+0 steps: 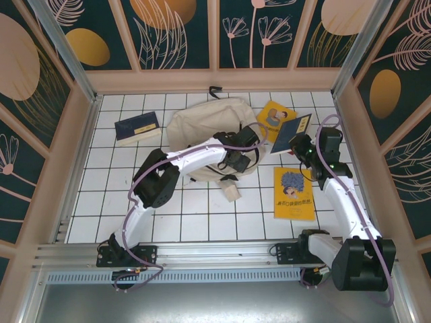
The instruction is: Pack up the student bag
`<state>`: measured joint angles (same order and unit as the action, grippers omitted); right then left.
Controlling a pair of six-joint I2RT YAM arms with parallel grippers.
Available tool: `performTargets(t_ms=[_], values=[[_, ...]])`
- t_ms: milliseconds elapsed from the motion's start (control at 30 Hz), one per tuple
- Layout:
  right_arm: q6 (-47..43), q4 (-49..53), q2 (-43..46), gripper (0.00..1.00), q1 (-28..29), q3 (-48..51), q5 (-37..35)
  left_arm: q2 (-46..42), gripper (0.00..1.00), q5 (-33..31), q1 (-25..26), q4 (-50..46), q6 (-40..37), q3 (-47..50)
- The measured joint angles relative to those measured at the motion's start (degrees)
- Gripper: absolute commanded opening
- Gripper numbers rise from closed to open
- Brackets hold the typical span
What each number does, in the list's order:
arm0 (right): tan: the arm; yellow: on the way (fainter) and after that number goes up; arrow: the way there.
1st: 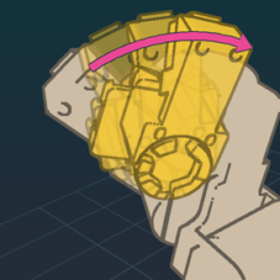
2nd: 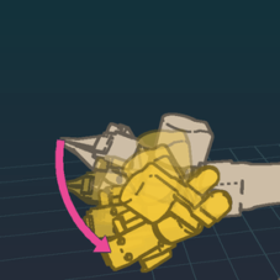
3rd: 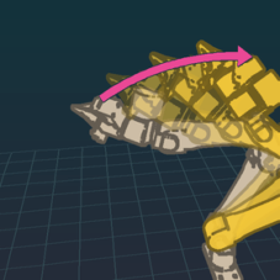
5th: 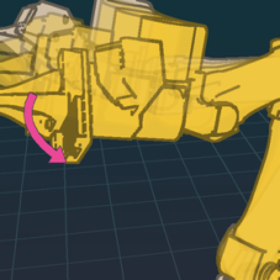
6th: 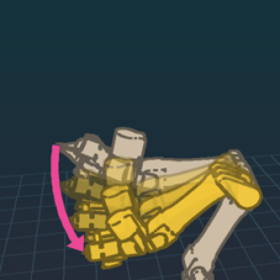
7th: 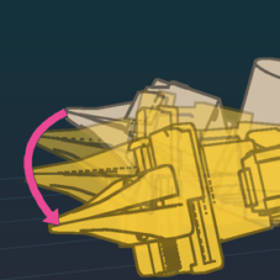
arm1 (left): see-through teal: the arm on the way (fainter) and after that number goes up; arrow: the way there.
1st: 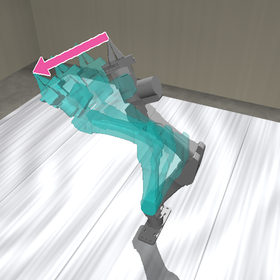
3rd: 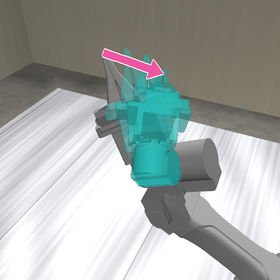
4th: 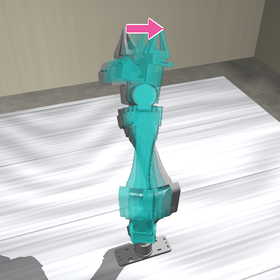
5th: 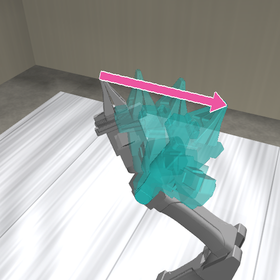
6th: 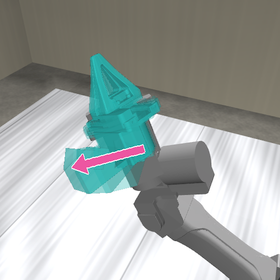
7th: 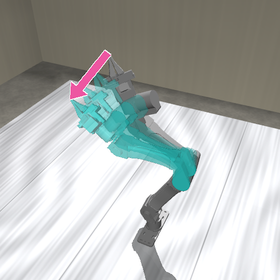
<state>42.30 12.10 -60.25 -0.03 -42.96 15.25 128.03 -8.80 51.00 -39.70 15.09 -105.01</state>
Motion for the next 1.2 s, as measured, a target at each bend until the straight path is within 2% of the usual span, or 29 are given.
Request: performTargets(t_ms=[133,300,500,733,1000,1200], values=[[0.0,0.0,0.0,0.03,0.0,0.0,0.31,0.0,0.12,-1.64,0.0,-0.42,-0.26,-1.51],[-0.17,0.96,0.9,0.03,0.0,0.0,1.07,-0.13,0.0,-4.11,-0.55,-1.07,0.46,-3.23],[-2.69,1.9,3.02,0.04,-0.11,0.26,5.6,-3.39,0.0,-5.77,-2.29,-1.05,1.7,-3.8],[-5.18,1.11,4.66,0.04,1.01,2.54,15.91,-11.34,0.0,-7.3,-5.4,-0.11,3.32,-5.49],[-2.12,-6.05,3.72,0.05,12.81,5.9,20.68,-15.61,0.0,-10.73,-6.12,4.63,5.18,-5.7],[2.08,-12.0,-3.37,0.04,20.15,6.03,19.56,-15.61,0.0,-10.8,-6.12,6.1,5.38,-5.68]])
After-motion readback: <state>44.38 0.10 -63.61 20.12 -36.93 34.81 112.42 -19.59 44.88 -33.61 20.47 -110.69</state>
